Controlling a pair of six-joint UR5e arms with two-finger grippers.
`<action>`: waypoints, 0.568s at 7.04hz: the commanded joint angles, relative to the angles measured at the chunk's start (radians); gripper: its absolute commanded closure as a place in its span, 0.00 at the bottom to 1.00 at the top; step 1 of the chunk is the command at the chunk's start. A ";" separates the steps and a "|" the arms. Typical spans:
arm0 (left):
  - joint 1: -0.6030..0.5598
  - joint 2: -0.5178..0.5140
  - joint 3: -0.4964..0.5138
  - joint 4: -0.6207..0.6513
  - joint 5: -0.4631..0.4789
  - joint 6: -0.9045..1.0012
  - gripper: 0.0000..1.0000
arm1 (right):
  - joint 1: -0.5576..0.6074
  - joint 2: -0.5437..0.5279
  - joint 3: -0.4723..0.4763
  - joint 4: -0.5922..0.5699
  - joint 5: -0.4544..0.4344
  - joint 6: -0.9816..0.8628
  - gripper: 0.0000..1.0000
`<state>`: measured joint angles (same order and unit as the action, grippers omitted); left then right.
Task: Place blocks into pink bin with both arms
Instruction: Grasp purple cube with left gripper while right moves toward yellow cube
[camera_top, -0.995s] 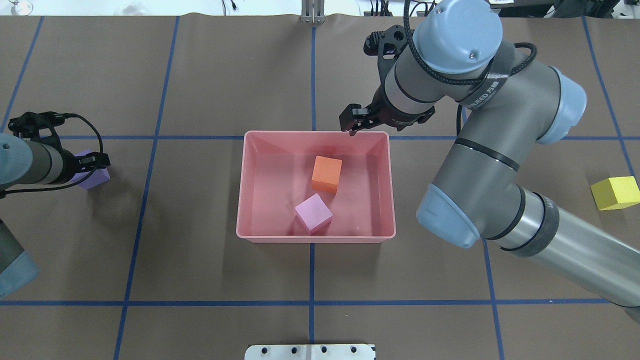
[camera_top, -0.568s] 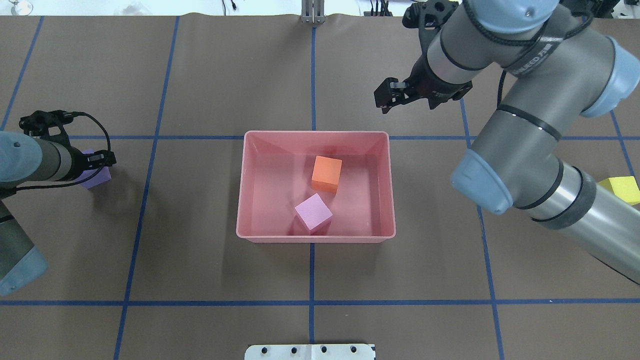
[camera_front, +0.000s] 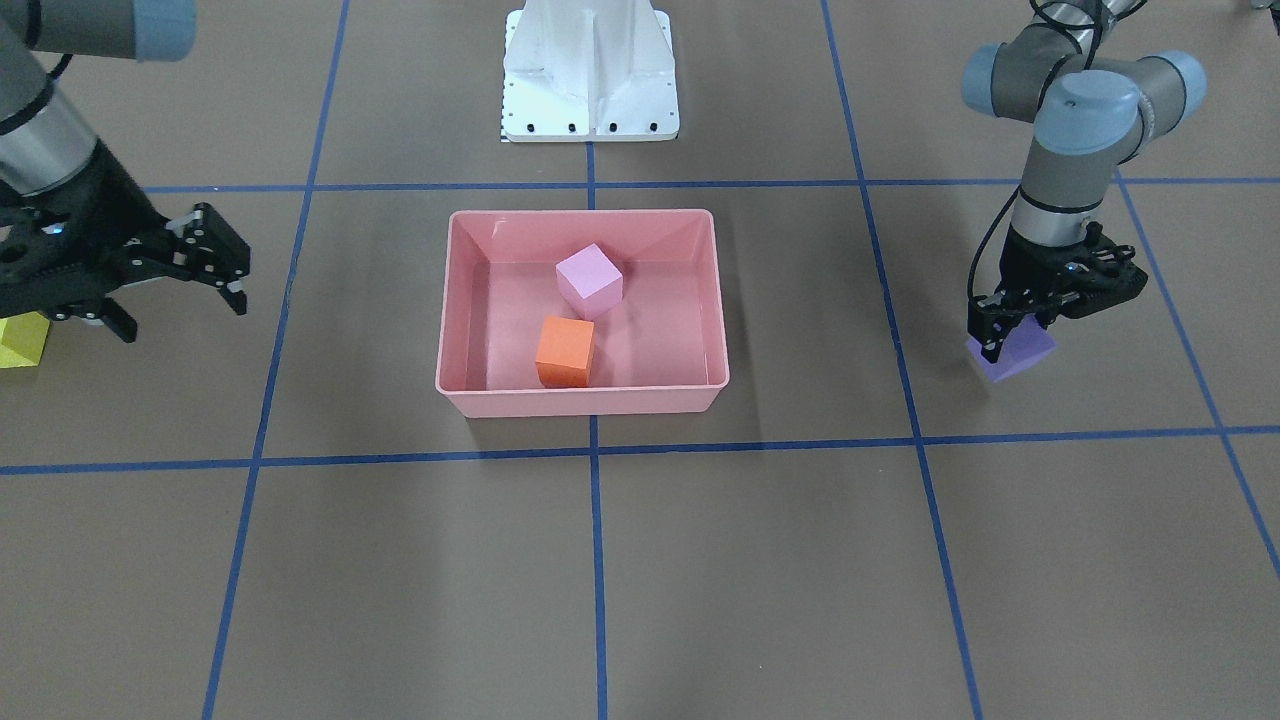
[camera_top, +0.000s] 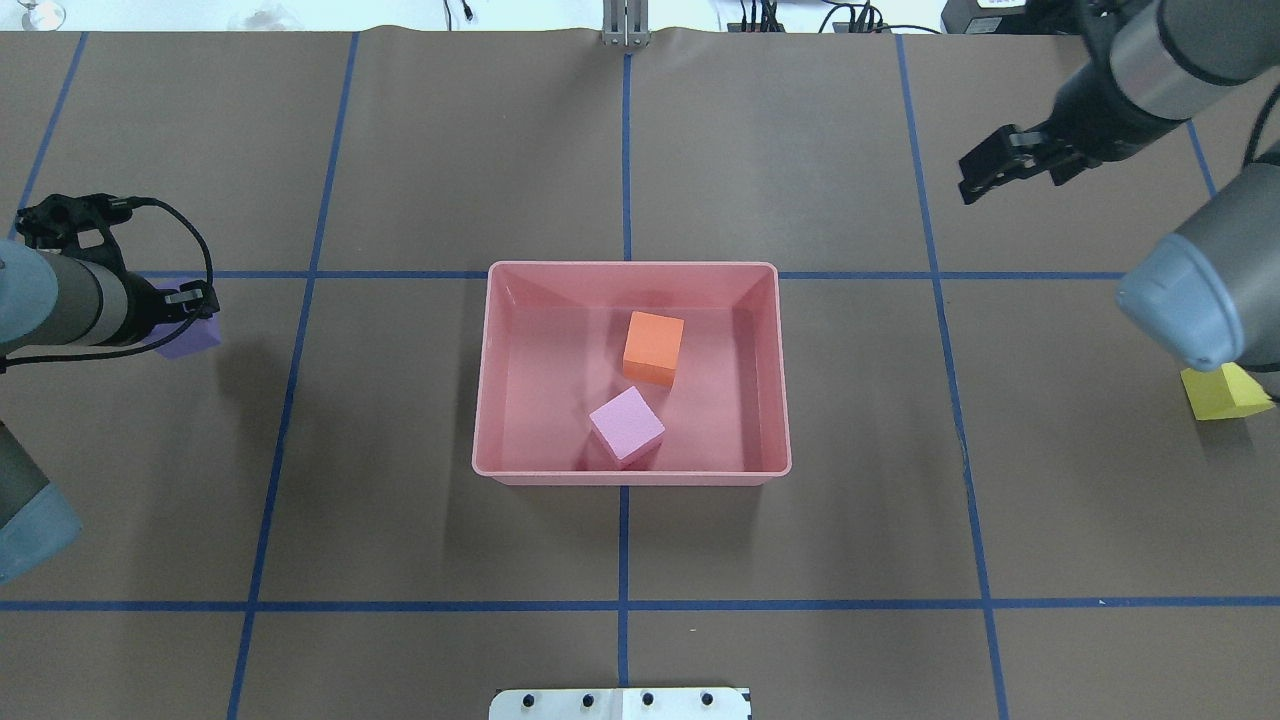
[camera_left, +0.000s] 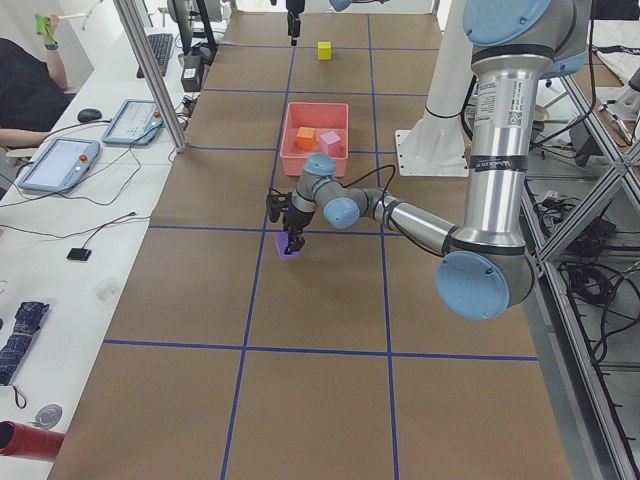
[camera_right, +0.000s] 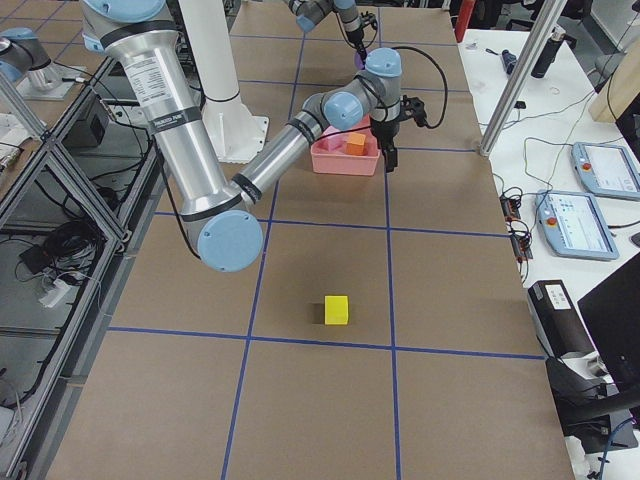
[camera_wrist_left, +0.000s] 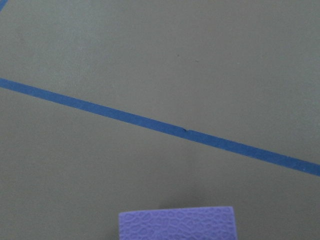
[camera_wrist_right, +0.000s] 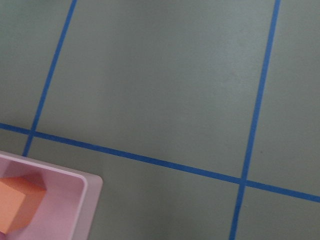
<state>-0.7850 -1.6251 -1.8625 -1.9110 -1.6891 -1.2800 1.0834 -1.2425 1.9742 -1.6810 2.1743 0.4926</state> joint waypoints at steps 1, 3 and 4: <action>-0.029 -0.118 -0.150 0.284 -0.024 0.013 1.00 | 0.149 -0.214 -0.015 0.007 0.013 -0.353 0.01; -0.025 -0.308 -0.158 0.456 -0.038 -0.056 1.00 | 0.231 -0.352 -0.076 0.007 0.057 -0.378 0.01; -0.022 -0.400 -0.129 0.493 -0.053 -0.109 1.00 | 0.257 -0.391 -0.115 0.021 0.114 -0.384 0.01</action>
<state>-0.8101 -1.9139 -2.0104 -1.4840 -1.7274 -1.3326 1.3008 -1.5715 1.9013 -1.6705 2.2319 0.1237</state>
